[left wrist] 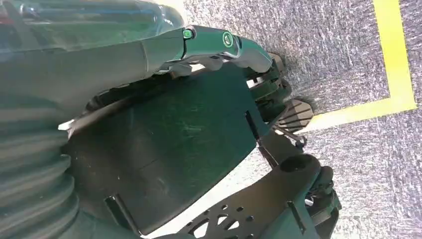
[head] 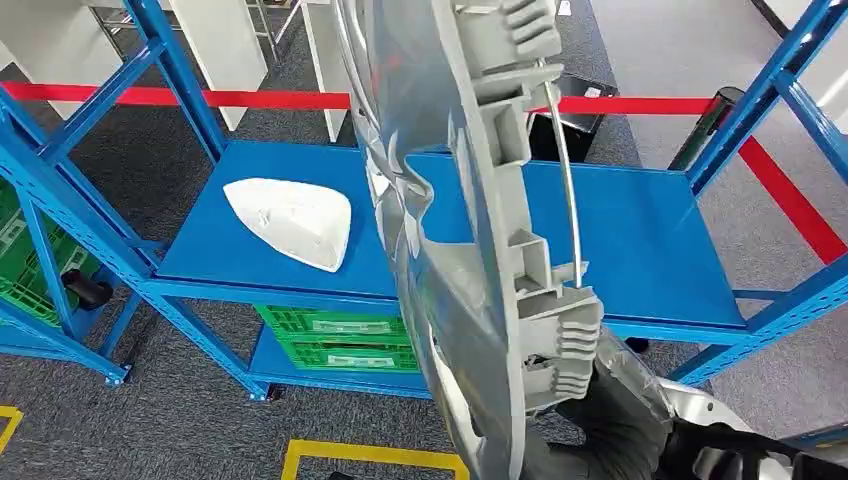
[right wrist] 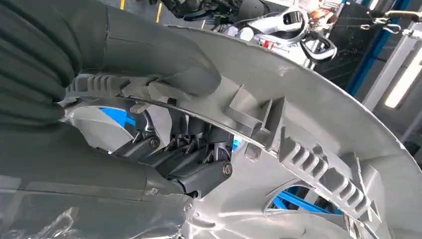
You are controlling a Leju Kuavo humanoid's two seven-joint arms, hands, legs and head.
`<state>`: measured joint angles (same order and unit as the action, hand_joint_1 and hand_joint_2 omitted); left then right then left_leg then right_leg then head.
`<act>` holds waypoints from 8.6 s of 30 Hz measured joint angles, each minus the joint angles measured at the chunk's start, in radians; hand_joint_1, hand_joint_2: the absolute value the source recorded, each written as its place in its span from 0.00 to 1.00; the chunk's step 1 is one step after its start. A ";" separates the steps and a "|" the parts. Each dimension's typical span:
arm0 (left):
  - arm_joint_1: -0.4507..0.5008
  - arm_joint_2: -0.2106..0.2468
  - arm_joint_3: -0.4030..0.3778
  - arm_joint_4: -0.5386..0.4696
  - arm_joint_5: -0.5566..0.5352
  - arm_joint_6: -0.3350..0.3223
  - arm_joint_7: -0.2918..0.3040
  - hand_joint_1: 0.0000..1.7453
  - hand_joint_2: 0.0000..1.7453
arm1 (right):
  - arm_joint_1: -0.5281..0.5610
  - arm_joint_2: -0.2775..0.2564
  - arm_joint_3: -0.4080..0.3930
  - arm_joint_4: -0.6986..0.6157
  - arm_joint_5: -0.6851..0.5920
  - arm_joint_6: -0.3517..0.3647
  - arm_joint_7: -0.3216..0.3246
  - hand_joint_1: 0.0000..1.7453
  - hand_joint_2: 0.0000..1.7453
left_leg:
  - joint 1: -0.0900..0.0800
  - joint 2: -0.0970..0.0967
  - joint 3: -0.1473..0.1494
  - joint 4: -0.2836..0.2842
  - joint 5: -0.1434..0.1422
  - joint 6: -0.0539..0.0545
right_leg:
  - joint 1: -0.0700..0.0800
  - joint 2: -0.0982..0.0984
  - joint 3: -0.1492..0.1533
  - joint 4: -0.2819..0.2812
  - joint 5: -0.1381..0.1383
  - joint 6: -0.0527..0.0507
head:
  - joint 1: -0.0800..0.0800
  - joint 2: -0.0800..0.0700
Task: Take the parts from the cabinet and place them on the table.
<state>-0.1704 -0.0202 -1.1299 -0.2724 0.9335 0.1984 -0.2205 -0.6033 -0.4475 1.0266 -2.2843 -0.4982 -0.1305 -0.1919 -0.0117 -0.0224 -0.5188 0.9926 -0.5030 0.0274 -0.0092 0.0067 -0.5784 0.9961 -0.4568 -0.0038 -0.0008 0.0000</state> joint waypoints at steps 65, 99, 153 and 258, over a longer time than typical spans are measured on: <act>0.007 0.002 0.023 0.002 0.033 0.002 -0.067 0.00 1.00 | 0.022 0.008 0.011 -0.016 0.059 -0.031 0.050 1.00 1.00 | 0.006 0.016 -0.109 0.115 -0.053 -0.049 | -0.011 -0.017 0.040 0.004 -0.040 -0.040 | -0.004 0.000; 0.005 0.002 0.023 0.002 0.053 0.002 -0.074 0.00 1.00 | 0.046 0.000 0.017 -0.027 0.088 -0.030 0.043 1.00 1.00 | 0.004 0.020 -0.120 0.301 -0.126 -0.057 | -0.003 -0.021 -0.004 0.008 -0.010 -0.042 | -0.007 0.000; 0.006 -0.001 0.021 0.001 0.060 0.002 -0.069 0.00 1.00 | 0.047 -0.009 0.016 -0.033 0.096 -0.014 0.043 1.00 1.00 | -0.005 0.026 -0.104 0.004 0.110 -0.025 | 0.006 -0.015 0.103 -0.012 -0.090 -0.017 | 0.011 0.000; 0.008 0.019 -0.029 -0.011 0.059 0.005 -0.064 0.00 1.00 | 0.069 -0.021 -0.010 -0.031 0.159 -0.021 0.015 1.00 1.00 | 0.002 0.084 -0.014 0.012 0.001 -0.036 | 0.004 -0.120 0.024 0.016 -0.049 -0.013 | -0.013 0.000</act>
<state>-0.1622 -0.0015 -1.1585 -0.2834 0.9922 0.2037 -0.2842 -0.5340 -0.4688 1.0170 -2.3155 -0.3391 -0.1510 -0.1774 -0.0094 0.0618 -0.5327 1.0049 -0.5023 -0.0090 -0.0050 -0.1132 -0.5548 1.0118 -0.5062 -0.0173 -0.0138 0.0000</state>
